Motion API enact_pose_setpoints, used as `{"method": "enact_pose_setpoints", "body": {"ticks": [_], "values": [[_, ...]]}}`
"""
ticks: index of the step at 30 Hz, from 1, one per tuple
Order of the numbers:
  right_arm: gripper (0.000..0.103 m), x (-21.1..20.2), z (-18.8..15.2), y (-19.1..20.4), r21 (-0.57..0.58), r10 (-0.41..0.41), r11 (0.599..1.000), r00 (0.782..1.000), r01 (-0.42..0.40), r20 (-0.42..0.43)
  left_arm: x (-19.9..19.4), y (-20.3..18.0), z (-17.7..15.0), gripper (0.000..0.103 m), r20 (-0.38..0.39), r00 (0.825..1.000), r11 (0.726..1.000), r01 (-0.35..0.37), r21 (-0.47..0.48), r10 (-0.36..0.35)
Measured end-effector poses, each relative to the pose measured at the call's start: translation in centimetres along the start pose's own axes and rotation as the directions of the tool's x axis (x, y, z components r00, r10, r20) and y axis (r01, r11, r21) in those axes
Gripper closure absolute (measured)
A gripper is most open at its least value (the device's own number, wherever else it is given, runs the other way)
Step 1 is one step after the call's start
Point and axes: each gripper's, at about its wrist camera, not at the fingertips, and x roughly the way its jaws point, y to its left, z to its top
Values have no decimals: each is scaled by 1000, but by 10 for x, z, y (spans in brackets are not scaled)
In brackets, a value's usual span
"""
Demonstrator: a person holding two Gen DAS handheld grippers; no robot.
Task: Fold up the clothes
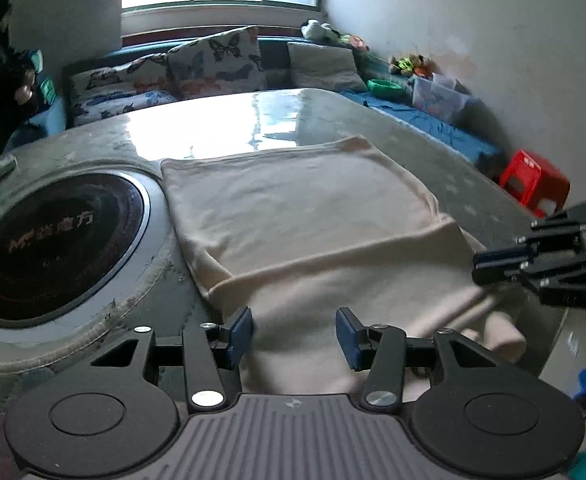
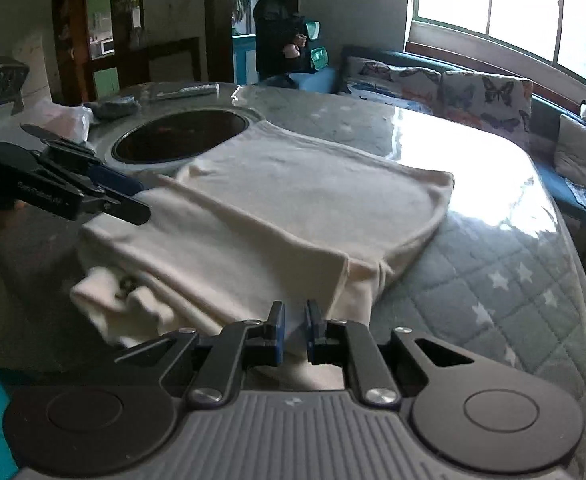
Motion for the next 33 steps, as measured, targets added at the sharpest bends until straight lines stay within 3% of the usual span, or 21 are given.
{"method": "enact_pose_setpoints", "body": {"ticks": [4, 7, 14, 18, 21, 23, 25, 27, 31, 33], "values": [[93, -10, 1, 8, -43, 12, 999, 1000, -11, 25, -16, -10, -4, 52, 12, 1000, 998, 13, 66, -14], [93, -3, -2, 10, -61, 20, 998, 1000, -20, -2, -26, -22, -12, 52, 1, 1000, 988, 17, 150, -18], [85, -20, -1, 14, -116, 43, 992, 999, -44, -9, -35, -54, -41, 52, -39, 999, 920, 47, 390, -34], [80, -30, -5, 22, -185, 37, 982, 999, -43, -33, -27, -74, -54, 52, -11, 999, 869, 32, 494, -31], [75, -36, -9, 27, -231, 30, 972, 998, -40, -48, -18, -82, -58, 53, 11, 1000, 849, 17, 528, -27], [64, -40, -14, 32, -273, 21, 961, 998, -37, -61, -14, -81, -56, 62, 23, 999, 849, 14, 528, -31], [63, -43, -19, 35, -317, 15, 948, 997, -37, -71, -12, -80, -52, 82, 32, 998, 858, 23, 512, -45], [57, -44, -23, 39, -351, 9, 936, 997, -35, -76, -12, -75, -45, 93, 39, 997, 878, 35, 477, -60], [48, -43, -29, 49, -430, 8, 902, 999, -25, -41, -15, -56, -23, 95, 43, 995, 938, 69, 339, -89], [45, -40, -29, 52, -455, 10, 890, 1000, -14, -11, -13, -47, -13, 95, 45, 994, 954, 86, 288, -104]]}}
